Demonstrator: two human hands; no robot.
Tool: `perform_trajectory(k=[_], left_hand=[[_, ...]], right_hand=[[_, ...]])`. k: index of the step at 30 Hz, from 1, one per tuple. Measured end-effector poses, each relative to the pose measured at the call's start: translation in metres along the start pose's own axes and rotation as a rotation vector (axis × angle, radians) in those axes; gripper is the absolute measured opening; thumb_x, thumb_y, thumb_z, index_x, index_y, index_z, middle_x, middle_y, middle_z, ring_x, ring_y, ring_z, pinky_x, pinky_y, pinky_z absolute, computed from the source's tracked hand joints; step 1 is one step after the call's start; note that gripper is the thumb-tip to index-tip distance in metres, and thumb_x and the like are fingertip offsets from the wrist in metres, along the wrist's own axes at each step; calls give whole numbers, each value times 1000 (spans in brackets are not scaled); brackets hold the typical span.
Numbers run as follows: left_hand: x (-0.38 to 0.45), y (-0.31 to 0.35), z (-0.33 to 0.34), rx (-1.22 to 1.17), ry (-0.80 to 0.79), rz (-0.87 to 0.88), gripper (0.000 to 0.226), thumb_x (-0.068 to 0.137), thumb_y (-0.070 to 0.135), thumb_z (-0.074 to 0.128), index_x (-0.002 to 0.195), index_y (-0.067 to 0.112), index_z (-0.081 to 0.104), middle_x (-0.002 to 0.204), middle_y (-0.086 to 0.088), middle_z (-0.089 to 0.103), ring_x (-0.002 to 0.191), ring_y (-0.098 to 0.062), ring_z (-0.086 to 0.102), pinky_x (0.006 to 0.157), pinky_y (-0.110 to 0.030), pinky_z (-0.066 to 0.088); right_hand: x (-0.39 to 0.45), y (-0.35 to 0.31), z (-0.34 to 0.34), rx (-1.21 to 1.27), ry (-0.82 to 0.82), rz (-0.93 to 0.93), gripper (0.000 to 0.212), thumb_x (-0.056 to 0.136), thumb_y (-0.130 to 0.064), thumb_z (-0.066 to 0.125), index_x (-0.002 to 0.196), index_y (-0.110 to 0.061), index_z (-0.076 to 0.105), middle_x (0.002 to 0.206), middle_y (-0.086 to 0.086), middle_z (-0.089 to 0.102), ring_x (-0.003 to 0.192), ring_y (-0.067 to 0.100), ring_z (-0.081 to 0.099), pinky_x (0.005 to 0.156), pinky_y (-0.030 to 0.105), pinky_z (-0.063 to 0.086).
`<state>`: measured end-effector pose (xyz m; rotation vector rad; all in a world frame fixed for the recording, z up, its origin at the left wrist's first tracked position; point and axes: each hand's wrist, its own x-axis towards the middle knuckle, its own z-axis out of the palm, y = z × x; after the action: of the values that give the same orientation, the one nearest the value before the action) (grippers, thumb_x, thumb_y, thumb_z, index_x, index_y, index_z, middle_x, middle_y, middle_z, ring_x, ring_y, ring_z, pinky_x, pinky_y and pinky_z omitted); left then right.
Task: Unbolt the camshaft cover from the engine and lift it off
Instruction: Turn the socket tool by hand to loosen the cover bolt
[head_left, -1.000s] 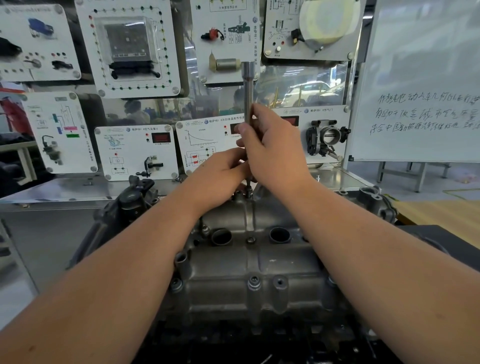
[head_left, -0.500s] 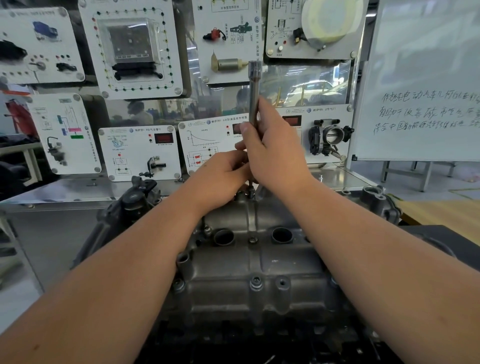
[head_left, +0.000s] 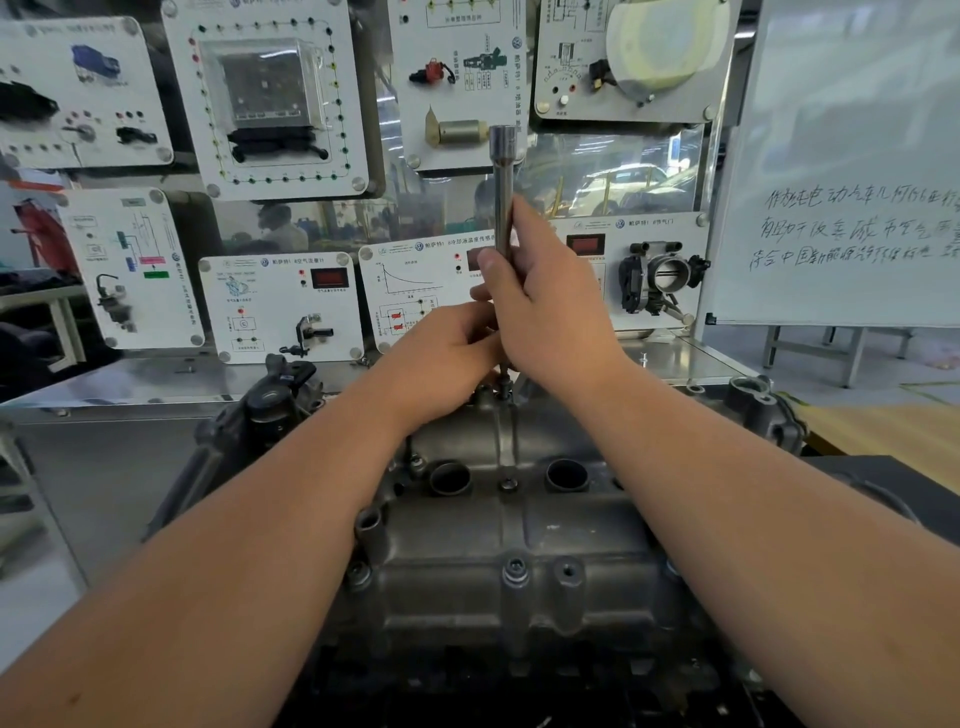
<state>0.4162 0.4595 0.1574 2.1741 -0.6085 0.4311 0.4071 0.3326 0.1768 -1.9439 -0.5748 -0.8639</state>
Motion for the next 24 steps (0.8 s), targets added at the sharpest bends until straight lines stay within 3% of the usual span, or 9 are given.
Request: perform_trajectory(k=[3,6,10,13,16,19,22,24], left_hand=[[0,3,-2,30,5,-6,23,80,40,53,91,28,69,84,-5,76,83,-31,72,82,-57,56],[0,1,-3,24,-7,3,18,78,41,56,90,35,67,83,3,76,80,-22,74,84,-55,57],[0,1,-1,-12,-20,-3,48,70,53,57,101,18,70,92,-11,75,88,-37,71,84,-60,57],[-1,2,1,-36,-31,-13,40,68,60,49,94,38,69,89,-6,76,86,-33,72,82,-60,57],[0,1,0,-38,-32,-13,27,75,57,51,94,46,66,91,-5,77,86,-33,73,81,-60,57],[0,1,-2,-32,-19,-2,27,79,51,57,98,38,71,93,-3,77,86,-32,74,83,-59,58],[1,0,-2,-20,-13,-21,51,73,50,59,107,14,70,93,-7,77,89,-34,73,85,-58,58],[2,-2,-1,-27,-20,-31,52,72,52,57,105,14,71,93,-5,77,88,-32,74,85,-58,58]], right_hand=[[-1,0,0,21,-8,-10,50,105,-23,48,153,-22,35,105,4,73,94,19,70,87,42,56],[-2,0,-1,17,30,-44,51,101,-24,58,149,-21,43,108,-3,71,92,10,67,86,30,54],[-1,0,-2,-34,58,-56,38,102,-22,55,140,-16,54,104,0,72,90,16,66,80,28,51],[-1,1,0,-15,31,-40,32,104,-19,50,135,-14,53,103,0,73,92,19,69,82,35,55],[-2,0,0,46,48,-13,47,103,-21,53,149,-22,41,106,0,74,94,16,70,86,39,57],[-4,0,-1,55,96,-33,57,99,-25,62,151,-24,39,111,-4,73,91,8,69,86,33,56],[-4,0,-2,-11,106,-83,43,100,-21,60,142,-19,52,107,-3,71,85,11,68,82,33,55],[-2,0,-2,-29,79,-83,37,102,-20,55,138,-14,53,107,1,71,90,17,69,83,36,54]])
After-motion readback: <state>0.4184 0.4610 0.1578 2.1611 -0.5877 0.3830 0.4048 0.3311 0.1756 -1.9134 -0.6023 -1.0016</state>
